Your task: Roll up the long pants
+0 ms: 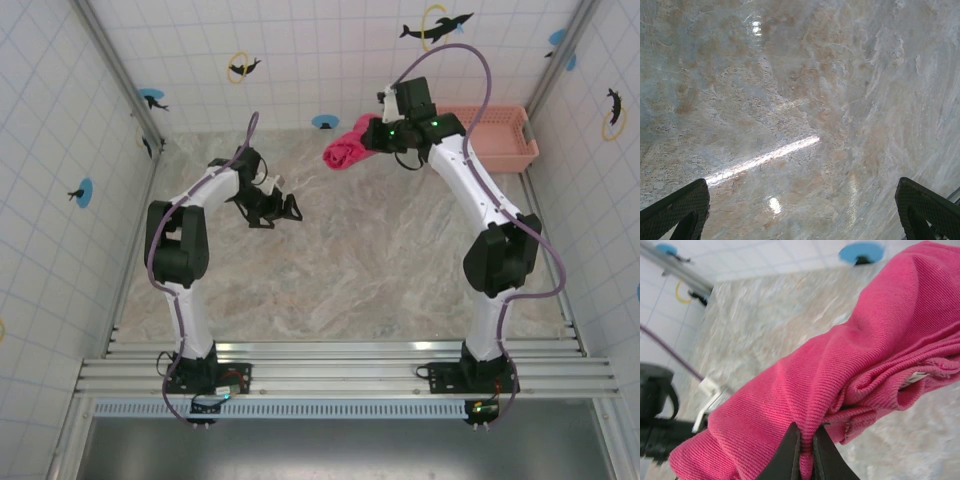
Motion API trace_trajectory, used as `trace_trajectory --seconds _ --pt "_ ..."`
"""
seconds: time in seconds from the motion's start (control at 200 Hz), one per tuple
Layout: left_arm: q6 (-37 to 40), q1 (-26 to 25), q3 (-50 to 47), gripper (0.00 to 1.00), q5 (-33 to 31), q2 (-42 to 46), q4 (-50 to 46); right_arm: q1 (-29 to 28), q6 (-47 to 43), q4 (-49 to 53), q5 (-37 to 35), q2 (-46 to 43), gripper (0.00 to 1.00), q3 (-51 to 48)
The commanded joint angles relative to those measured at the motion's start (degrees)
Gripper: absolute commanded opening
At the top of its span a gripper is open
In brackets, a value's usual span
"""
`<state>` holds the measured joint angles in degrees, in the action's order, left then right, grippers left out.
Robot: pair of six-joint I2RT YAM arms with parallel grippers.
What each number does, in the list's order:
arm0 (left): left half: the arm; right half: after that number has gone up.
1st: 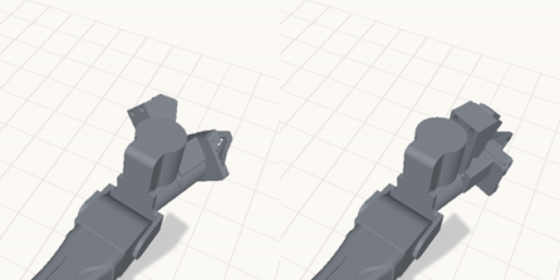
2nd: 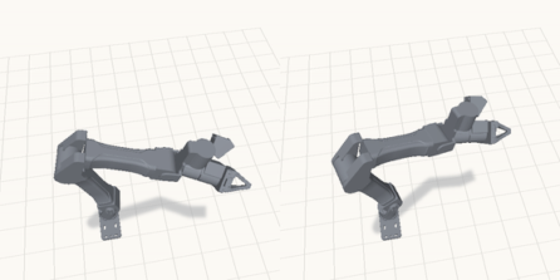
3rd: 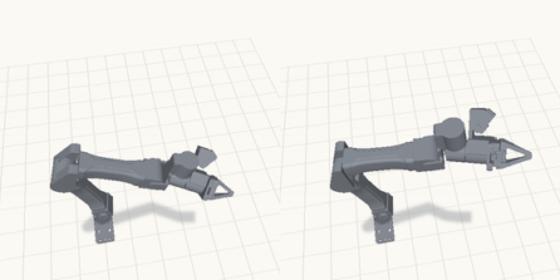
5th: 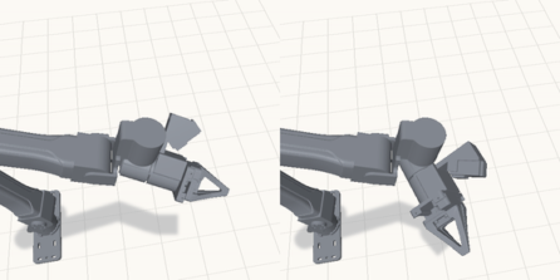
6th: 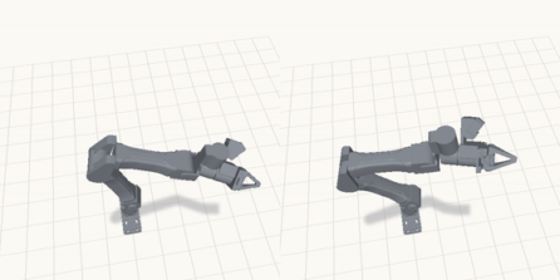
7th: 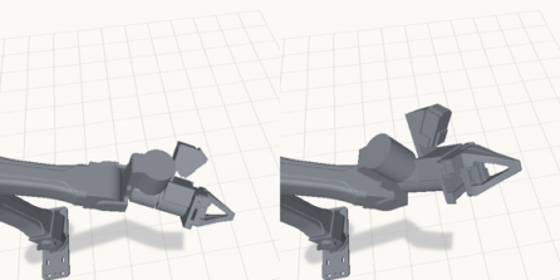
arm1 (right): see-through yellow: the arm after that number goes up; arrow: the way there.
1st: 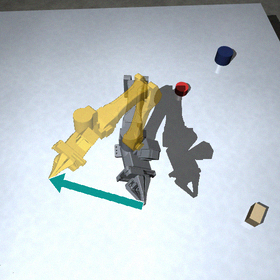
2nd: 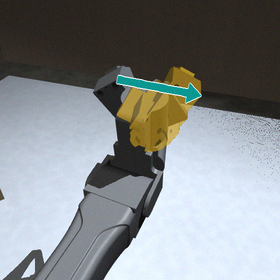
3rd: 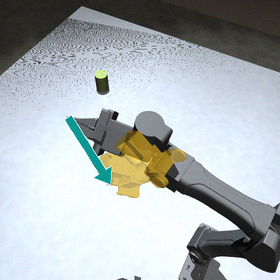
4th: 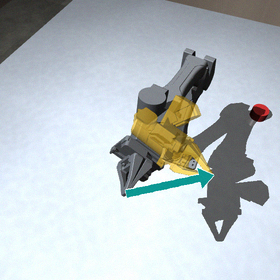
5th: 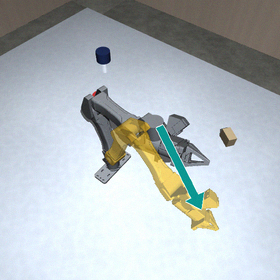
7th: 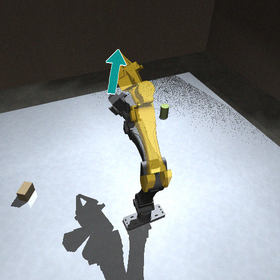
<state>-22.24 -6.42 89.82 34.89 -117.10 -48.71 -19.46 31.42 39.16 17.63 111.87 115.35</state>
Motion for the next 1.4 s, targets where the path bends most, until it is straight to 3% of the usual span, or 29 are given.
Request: trace_trajectory --seconds 0.0,0.515,0.796,1.196,1.391 --pt "1.9 0.2 -1.4 0.97 2.2 3.3 -0.3 2.0 -4.1 -3.6 -8.1 0.0 0.00 6.8" --pt "2.2 0.1 -1.6 0.97 4.6 3.4 -0.9 3.6 -16.1 -5.8 -37.2 13.1 0.00 22.8" --pt "3.0 0.2 1.2 0.98 5.5 3.2 -4.2 5.2 -19.5 -12.3 -49.9 15.2 0.00 22.5" --pt "3.6 0.7 1.9 0.98 6.8 2.7 -6.3 9.1 -20.0 -29.7 -62.2 5.1 0.00 1.0" --pt "3.5 0.9 3.4 0.97 7.0 1.9 -7.2 10.8 -21.8 -33.5 -66.6 4.0 0.00 -2.3"
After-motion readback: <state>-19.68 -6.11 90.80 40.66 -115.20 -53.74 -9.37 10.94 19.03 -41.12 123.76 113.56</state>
